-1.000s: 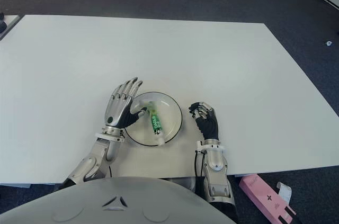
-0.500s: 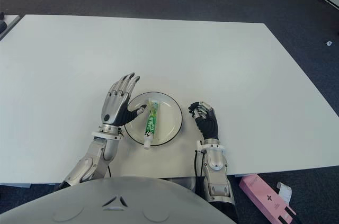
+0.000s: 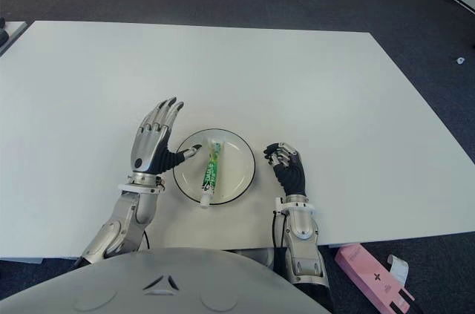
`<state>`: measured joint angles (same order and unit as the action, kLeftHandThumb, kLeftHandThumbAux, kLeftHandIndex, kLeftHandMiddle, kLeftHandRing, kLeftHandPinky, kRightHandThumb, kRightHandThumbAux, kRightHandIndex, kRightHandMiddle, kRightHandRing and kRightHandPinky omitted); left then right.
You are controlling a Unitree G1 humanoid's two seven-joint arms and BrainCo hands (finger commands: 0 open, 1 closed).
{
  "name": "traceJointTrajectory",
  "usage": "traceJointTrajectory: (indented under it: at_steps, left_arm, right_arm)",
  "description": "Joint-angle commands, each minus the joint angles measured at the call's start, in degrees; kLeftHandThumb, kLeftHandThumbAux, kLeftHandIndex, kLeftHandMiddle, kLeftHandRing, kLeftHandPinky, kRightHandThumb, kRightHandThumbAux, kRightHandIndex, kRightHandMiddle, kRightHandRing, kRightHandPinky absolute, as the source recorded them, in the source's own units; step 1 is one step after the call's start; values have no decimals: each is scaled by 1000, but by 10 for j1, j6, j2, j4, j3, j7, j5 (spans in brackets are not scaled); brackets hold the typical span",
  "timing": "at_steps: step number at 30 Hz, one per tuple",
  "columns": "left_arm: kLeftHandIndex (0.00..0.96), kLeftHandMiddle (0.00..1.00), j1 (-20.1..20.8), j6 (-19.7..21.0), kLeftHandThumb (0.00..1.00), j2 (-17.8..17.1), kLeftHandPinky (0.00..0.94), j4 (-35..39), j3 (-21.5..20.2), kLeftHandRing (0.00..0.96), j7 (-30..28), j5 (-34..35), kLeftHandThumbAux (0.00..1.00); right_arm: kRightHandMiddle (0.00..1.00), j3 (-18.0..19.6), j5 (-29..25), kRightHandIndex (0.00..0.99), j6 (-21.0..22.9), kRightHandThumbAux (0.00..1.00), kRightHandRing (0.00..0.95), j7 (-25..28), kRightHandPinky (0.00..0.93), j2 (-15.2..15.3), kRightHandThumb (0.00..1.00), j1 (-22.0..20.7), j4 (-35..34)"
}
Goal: Put the toothpaste on the table into the plate.
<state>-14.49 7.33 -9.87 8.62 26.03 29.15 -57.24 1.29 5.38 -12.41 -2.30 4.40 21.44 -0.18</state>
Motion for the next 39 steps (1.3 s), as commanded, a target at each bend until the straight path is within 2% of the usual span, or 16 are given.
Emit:
traceJointTrajectory:
  at_steps: [1, 9, 19, 21, 23, 25, 28, 29, 30, 33, 36, 39]
  left_arm:
    - [0, 0, -6, -4, 136, 5, 0, 11, -14, 0, 12, 10, 569]
    - [0, 0, -15, -6, 195, 19, 0, 29, -36, 0, 9, 34, 590]
    - [18, 30, -59, -20, 197, 84, 104, 35, -100, 41, 24, 157, 717]
    - [47, 71, -66, -19, 170, 104, 132, 33, -120, 81, 33, 184, 771]
    - [134, 125, -70, -23, 169, 119, 128, 31, -138, 114, 38, 211, 847]
    - [187, 167, -72, -29, 170, 122, 122, 29, -149, 137, 36, 227, 892]
    - [267, 262, -76, -51, 132, 128, 119, 14, -186, 184, 21, 289, 957]
    - [277, 277, -73, -71, 123, 124, 119, -3, -206, 191, 5, 327, 966]
    - [330, 324, -70, -85, 328, 120, 147, -15, -218, 230, -6, 351, 880]
    - [395, 400, -63, -124, 576, 111, 193, -44, -245, 295, -45, 417, 777]
    - [417, 440, -61, -156, 659, 112, 232, -64, -262, 333, -83, 474, 744]
    - [425, 462, -58, -174, 687, 119, 285, -80, -279, 362, -121, 531, 732]
  right_arm:
    - [492, -1, 2, 426, 18, 728, 473, 1, 464, 0, 705, 3, 9]
    - [491, -1, 6, 426, 17, 728, 469, 0, 463, 1, 705, 1, 13]
    - [494, -1, 2, 426, 13, 728, 476, 4, 472, 3, 705, -3, 16]
    - [494, 0, 1, 426, 16, 728, 477, 4, 479, 3, 705, -4, 15]
    - [494, 0, 1, 426, 16, 728, 478, 4, 480, 3, 705, -5, 16]
    - [494, 1, 1, 426, 16, 728, 478, 4, 477, 3, 705, -6, 17]
    - [494, 2, 1, 426, 14, 728, 475, 4, 470, 5, 705, -9, 21]
    - [494, 2, 1, 426, 13, 728, 474, 4, 469, 5, 705, -10, 22]
    - [493, 3, 0, 426, 13, 728, 474, 4, 471, 6, 704, -11, 24]
    - [492, 4, -1, 426, 15, 728, 474, 3, 470, 6, 704, -15, 26]
    - [491, 5, -2, 426, 16, 728, 474, 1, 472, 5, 704, -18, 27]
    - [491, 7, -3, 426, 20, 728, 476, -1, 480, 3, 704, -23, 28]
